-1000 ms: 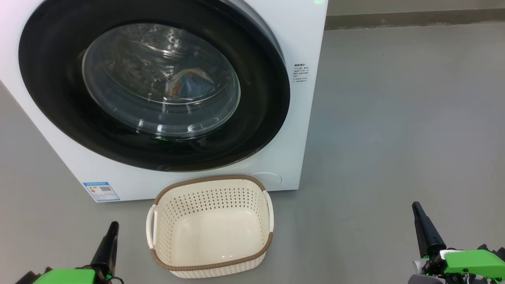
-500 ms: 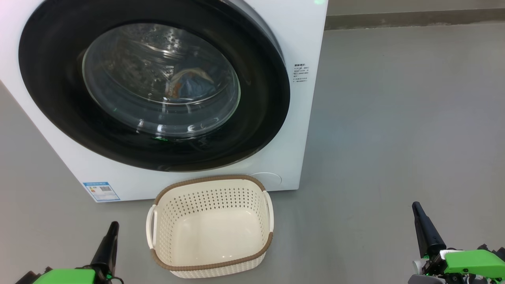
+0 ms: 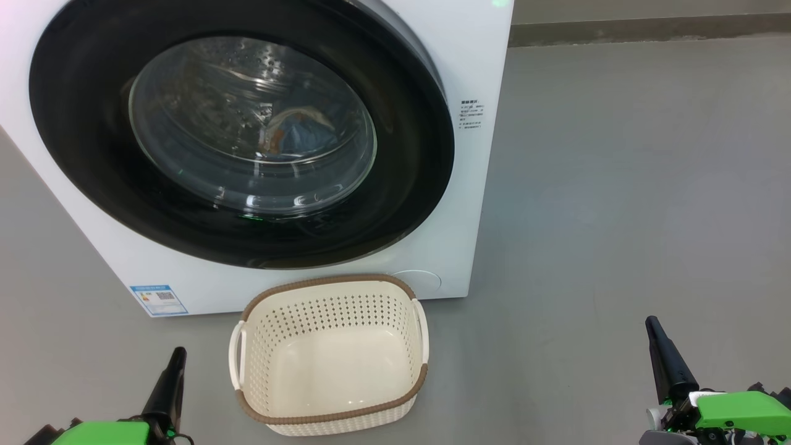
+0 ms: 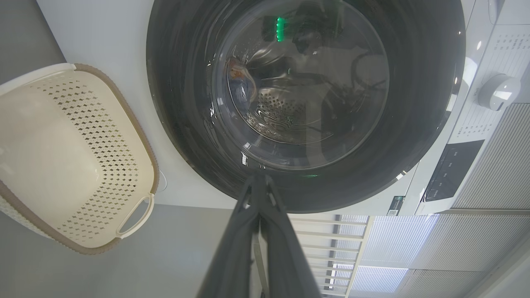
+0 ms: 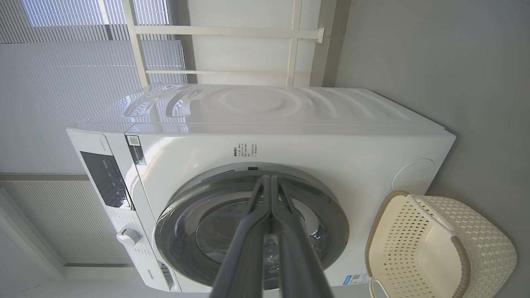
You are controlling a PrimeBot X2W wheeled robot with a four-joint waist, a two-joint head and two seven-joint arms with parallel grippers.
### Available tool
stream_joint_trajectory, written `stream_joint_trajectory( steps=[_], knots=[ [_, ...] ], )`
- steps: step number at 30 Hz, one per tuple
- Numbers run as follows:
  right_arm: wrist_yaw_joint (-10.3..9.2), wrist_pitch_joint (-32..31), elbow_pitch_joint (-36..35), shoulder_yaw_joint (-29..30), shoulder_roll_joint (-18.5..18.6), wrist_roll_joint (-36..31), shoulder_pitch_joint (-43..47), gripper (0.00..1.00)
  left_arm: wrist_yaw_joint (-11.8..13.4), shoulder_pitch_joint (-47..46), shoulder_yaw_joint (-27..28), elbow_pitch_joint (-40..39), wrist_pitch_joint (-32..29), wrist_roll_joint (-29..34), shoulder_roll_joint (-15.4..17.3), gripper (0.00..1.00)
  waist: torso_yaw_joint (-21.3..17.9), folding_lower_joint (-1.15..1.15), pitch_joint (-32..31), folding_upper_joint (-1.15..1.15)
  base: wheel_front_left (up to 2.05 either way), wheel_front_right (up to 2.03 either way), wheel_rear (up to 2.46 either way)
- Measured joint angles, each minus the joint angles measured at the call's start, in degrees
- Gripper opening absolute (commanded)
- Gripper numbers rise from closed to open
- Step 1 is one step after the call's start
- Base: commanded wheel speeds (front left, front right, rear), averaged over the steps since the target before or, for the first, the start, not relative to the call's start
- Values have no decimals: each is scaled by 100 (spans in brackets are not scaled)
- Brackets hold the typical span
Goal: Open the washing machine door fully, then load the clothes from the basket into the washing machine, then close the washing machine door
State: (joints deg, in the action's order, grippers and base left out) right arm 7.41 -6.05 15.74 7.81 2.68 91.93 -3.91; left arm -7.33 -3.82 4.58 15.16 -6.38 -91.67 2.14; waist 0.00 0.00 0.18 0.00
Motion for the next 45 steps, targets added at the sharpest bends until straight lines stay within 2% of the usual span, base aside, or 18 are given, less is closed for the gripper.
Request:
stream_joint_trajectory(
  steps=[45],
  knots=[
    [0, 0, 0, 0, 0, 0, 0, 0, 0, 0, 1, 0, 0, 0, 0, 0, 0, 0, 0, 0, 0, 0, 0]
  ],
)
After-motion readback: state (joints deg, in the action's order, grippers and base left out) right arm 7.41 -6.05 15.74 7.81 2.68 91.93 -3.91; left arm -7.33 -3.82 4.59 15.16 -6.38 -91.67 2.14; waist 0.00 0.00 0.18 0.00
